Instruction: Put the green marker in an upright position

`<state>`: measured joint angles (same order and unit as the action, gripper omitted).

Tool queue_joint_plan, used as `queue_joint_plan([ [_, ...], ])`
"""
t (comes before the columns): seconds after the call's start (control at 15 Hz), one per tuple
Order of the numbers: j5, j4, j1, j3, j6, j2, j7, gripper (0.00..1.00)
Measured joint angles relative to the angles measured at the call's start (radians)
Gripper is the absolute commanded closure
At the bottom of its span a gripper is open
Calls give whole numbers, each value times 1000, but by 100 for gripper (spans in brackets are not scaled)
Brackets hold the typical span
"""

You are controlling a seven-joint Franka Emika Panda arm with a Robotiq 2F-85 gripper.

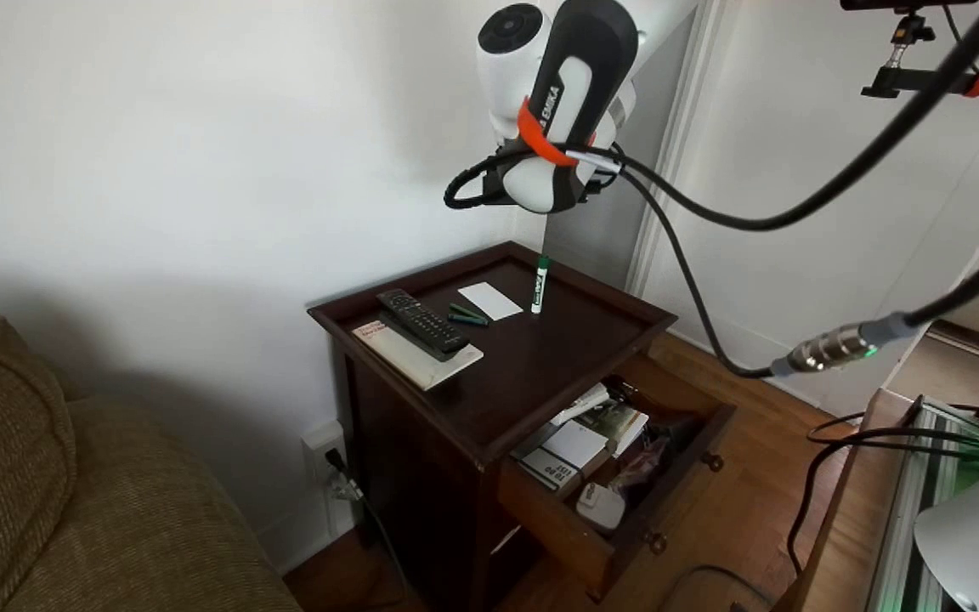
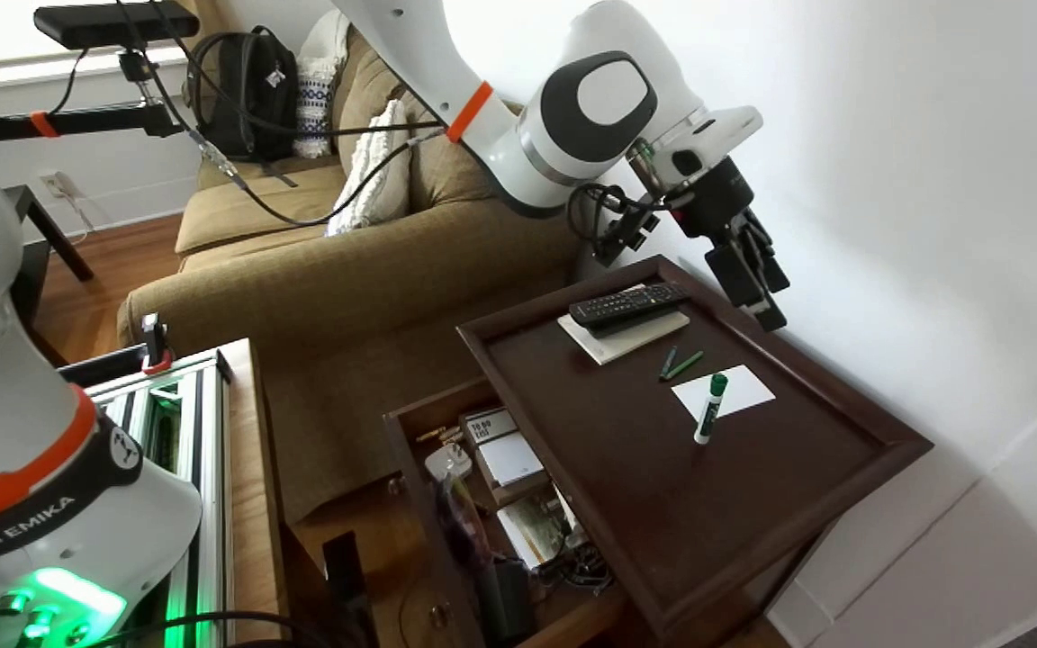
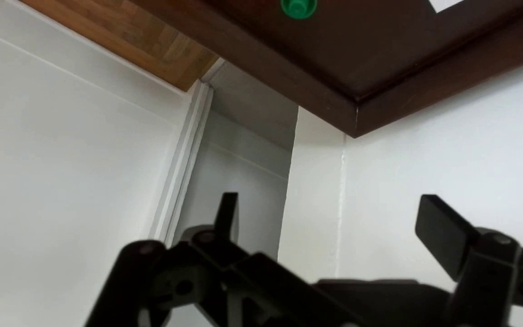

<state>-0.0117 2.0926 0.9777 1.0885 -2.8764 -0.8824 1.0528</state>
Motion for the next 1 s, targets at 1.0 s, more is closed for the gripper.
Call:
queue_joint_plan([
  [1.0, 44, -19, -332, -320, 279, 369, -85, 0],
])
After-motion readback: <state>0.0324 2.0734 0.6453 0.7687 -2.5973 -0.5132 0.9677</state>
